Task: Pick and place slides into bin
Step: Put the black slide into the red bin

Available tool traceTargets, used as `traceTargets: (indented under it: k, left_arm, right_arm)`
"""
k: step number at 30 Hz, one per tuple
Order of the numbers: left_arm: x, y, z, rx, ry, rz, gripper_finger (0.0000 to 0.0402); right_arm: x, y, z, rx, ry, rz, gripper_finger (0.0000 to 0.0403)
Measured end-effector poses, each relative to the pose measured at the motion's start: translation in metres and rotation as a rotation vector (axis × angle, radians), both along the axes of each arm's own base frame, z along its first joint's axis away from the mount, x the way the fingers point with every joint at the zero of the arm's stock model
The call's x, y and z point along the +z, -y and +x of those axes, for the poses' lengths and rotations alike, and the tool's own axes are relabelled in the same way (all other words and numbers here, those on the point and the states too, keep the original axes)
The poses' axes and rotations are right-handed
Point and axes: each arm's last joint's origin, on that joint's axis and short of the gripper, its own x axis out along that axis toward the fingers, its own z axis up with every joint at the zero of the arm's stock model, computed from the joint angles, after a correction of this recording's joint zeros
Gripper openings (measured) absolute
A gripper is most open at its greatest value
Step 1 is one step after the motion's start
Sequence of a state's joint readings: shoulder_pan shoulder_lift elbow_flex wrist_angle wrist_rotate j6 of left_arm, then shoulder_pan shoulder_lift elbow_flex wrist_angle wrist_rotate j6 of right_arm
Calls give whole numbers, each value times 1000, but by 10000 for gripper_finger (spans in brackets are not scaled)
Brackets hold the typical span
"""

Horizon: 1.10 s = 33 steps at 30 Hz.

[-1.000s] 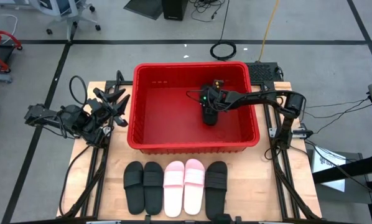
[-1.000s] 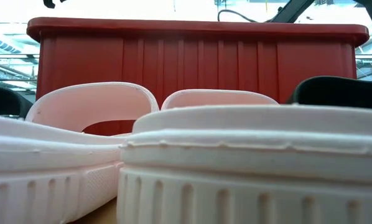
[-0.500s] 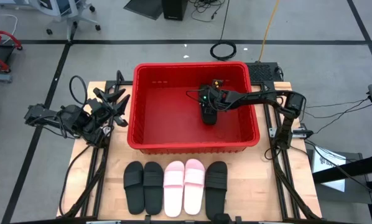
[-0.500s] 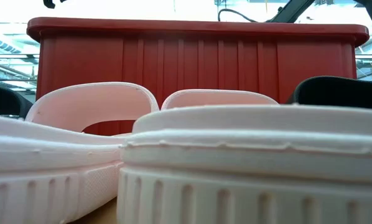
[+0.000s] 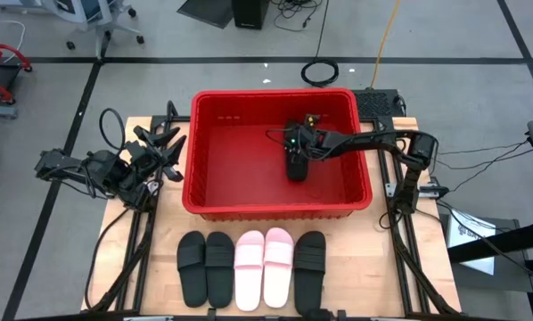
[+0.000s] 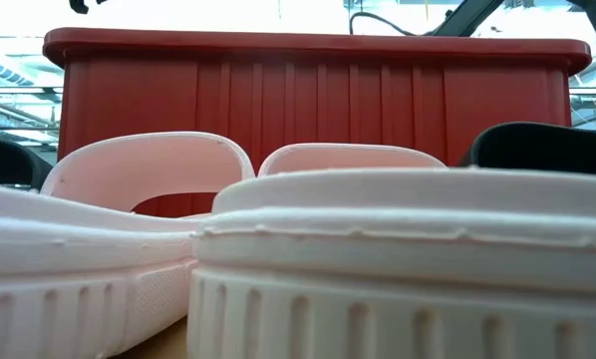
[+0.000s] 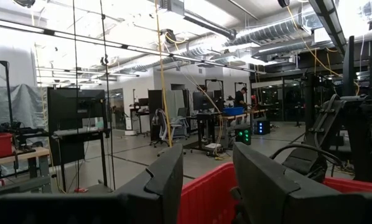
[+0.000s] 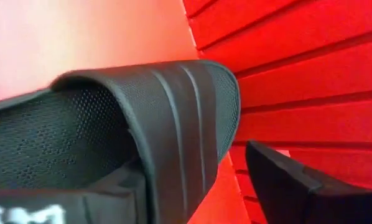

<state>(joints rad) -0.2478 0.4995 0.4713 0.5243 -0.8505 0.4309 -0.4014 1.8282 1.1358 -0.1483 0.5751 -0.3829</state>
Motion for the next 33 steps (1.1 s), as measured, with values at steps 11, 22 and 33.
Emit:
traceTargets:
  k: [11,22,33]
  left_arm:
    - [0,0,0,0,1,-2,147]
    - [0,0,0,-1,1,-2,147]
    - [0,0,0,-18,14,-10,147]
  right_arm:
    - [1,-22,7,61,-20,2,248]
    - [11,-42,11,84,-44,-88,247]
    - [63,-76,7,165,124,-135,239]
